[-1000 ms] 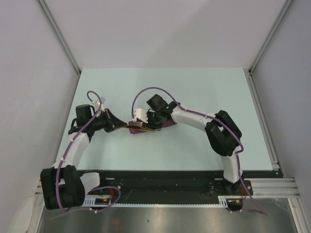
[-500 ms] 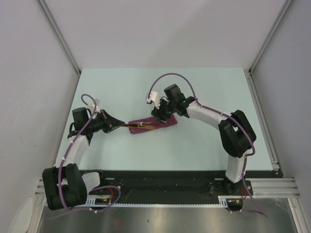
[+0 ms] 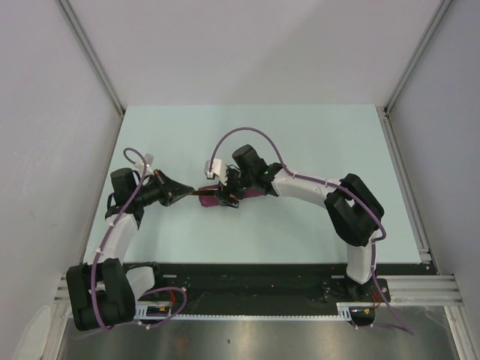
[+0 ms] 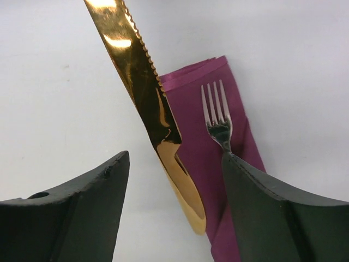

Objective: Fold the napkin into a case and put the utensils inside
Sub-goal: Stuff the knife at the center of the board.

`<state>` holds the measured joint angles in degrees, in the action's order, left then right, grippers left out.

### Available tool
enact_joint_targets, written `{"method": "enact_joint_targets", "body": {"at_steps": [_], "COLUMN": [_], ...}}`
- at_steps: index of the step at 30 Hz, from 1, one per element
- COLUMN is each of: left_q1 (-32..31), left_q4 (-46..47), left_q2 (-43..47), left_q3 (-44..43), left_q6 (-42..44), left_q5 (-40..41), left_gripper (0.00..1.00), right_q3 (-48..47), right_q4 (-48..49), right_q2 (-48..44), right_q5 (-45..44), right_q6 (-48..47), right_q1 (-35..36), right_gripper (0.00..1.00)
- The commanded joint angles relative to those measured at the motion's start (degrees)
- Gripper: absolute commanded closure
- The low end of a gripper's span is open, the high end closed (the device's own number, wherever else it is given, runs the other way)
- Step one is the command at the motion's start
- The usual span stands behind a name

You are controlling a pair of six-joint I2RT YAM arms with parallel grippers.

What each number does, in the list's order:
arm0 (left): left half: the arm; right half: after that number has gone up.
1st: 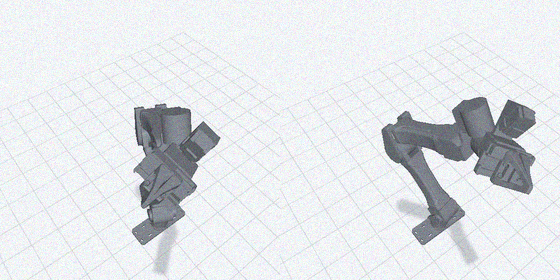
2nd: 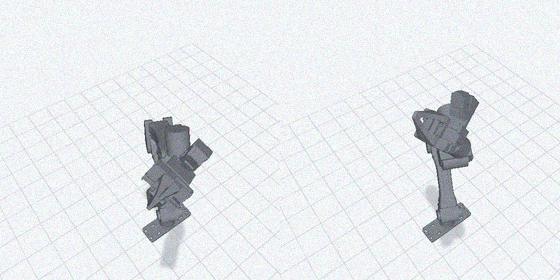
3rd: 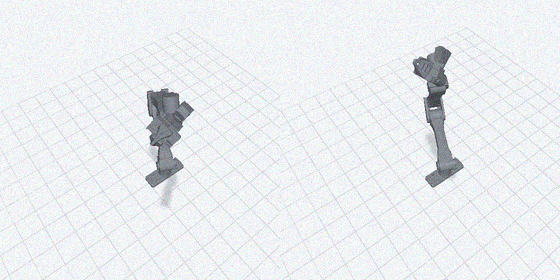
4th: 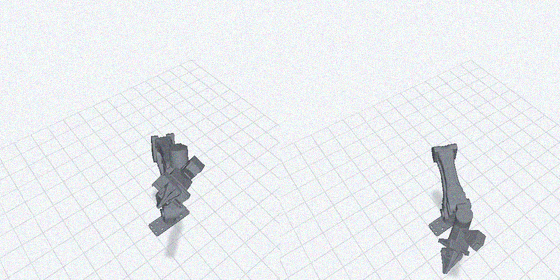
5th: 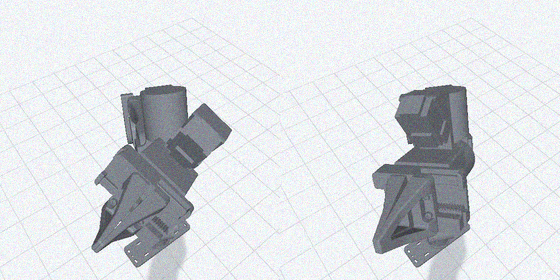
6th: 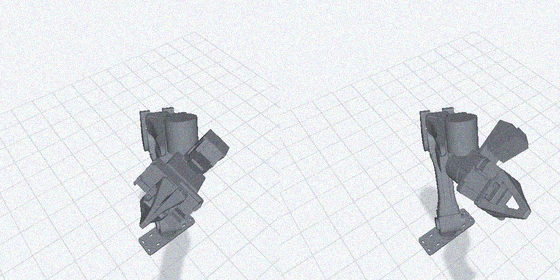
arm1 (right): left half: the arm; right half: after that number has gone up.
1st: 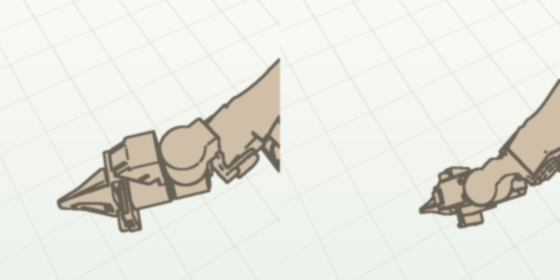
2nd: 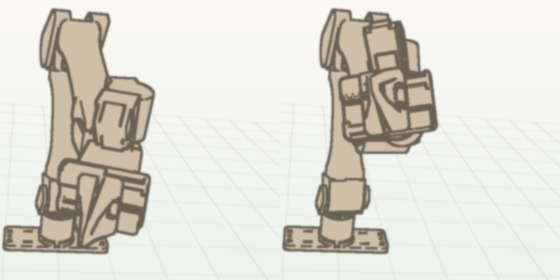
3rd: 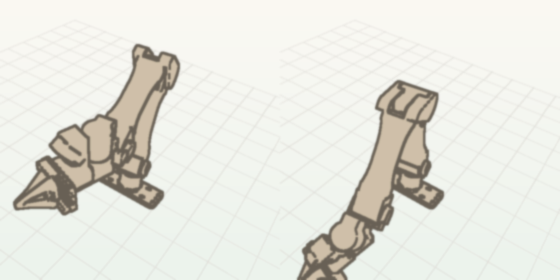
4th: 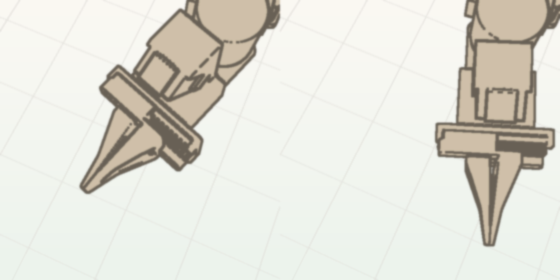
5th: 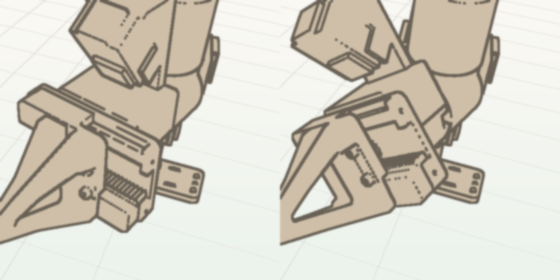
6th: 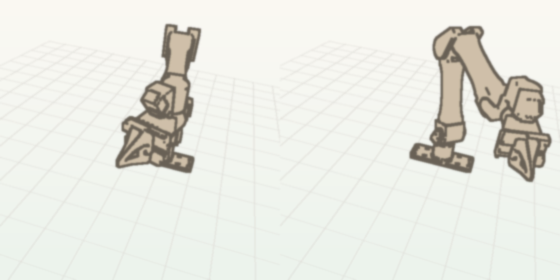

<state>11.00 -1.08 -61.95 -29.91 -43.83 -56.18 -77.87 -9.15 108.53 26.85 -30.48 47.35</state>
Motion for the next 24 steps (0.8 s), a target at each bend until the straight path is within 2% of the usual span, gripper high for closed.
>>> {"method": "enact_joint_targets", "body": {"at_steps": [1,4,5,7,8,11,12,13,14,15,17,18,19,24], "left_q1": [0.5,0.5,0.5,0.5,0.4,0.5,0.4,0.5,0.5,0.5,0.5,0.5,0.5,0.4], "left_q4": [6.0,6.9,7.2,9.1,9.3,7.3,2.6,-1.3,-4.9,-7.3,-11.2,-11.7,-11.8,-12.4], "left_q2": [1.7,2.0,2.1,2.3,2.4,2.6,2.4,2.2,1.9,1.9,2.6,2.9,3.1,2.6], "left_q3": [0.6,1.1,1.3,2.1,2.4,1.5,-0.6,-2.0,-3.5,-5.3,-6.2,-6.2,-6.2,-5.7], "left_q6": [-4.2,-5.1,-5.5,-7.0,-7.1,-5.0,-0.8,2.1,5.1,8.6,10.1,10.3,10.3,11.2], "left_q5": [-3.9,-4.0,-4.2,-4.5,-4.4,-4.1,-3.7,-2.9,-1.8,-0.6,0.8,1.9,2.1,1.3], "left_gripper": [1.0,1.0,1.0,1.0,1.0,1.0,0.99,0.91,0.76,0.71,0.59,0.46,0.43,0.47], "right_q3": [-3.0,-2.8,-3.3,-4.3,-5.8,-8.2,-9.7,-10.3,-11.1,-12.1,-12.7,-13.1,-13.3,-17.5], "right_q4": [1.1,2.7,2.7,2.5,1.9,-2.2,-4.5,-5.8,-7.0,-9.1,-10.4,-11.0,-11.6,-18.4], "right_q2": [2.8,3.4,3.9,4.2,4.7,5.1,5.3,5.5,5.6,6.0,6.0,5.9,6.1,8.7], "right_q5": [0.4,-3.2,-3.8,-4.5,-4.7,-5.5,-5.9,-6.6,-7.9,-8.0,-8.0,-7.3,-6.5,-3.2], "right_q6": [-0.5,-0.9,-1.1,-1.3,-1.6,-4.2,-5.0,-7.2,-8.3,-9.2,-10.9,-11.8,-12.6,-18.2], "right_q1": [0.3,1.2,1.4,1.6,1.7,2.4,2.7,2.8,3.0,3.1,2.8,2.7,2.3,2.1], "right_gripper": [0.28,0.34,0.46,0.61,0.78,1.0,1.0,1.0,1.0,1.0,1.0,1.0,1.0,1.0]}}
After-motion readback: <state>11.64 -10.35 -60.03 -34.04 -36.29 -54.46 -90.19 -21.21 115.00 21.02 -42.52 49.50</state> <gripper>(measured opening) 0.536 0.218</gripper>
